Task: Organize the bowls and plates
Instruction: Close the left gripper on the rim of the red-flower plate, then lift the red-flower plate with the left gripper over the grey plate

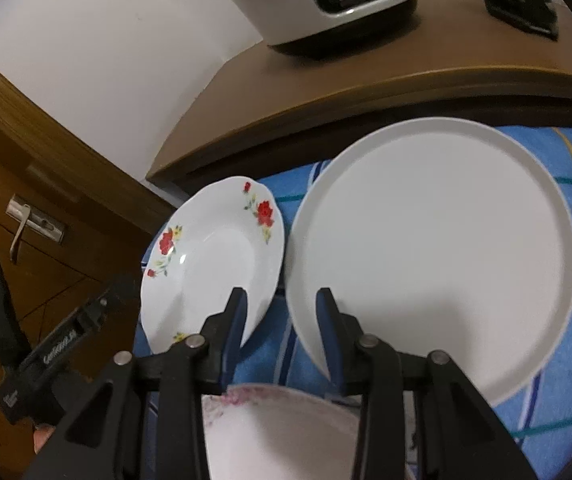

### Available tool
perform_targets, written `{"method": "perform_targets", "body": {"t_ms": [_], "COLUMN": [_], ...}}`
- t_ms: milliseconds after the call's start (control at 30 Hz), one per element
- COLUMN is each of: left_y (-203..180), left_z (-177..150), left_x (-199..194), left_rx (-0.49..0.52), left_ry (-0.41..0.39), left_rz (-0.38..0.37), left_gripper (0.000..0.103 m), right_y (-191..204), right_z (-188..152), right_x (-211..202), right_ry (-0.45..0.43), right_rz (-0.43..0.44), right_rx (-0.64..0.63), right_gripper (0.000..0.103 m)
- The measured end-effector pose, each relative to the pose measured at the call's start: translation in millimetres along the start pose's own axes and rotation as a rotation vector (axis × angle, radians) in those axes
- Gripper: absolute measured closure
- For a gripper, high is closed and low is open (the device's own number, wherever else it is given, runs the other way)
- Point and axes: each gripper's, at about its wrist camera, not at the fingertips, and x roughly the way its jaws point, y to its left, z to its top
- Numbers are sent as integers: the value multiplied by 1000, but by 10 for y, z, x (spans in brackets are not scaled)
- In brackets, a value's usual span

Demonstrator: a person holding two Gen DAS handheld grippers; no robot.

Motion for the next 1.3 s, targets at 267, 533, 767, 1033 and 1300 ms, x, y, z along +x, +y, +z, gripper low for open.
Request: {"method": "perform_targets", "body": {"t_ms": [267,533,767,1033,1300], "left_y": [58,104,161,37,30], "left_z": [89,111,75,47,48], "left_x": [281,417,545,572,583], "left_rx": [-46,-63,-101,-66,-47], "left_ry": [77,94,120,113,89], "left_rz": [-65,-78,-158,-161,-165], "left_gripper": [43,49,63,68,68], "right_y": [-14,-23,-56,-21,-51], "right_z": [69,133,159,107,166], "right_x": [193,303,304,253,325], "right_ry": [32,43,43,32,10], "right_rz": [15,23,32,43,57], "right_rx": [15,9,-6,-25,-5], "right_gripper": [75,76,90,92,88]}}
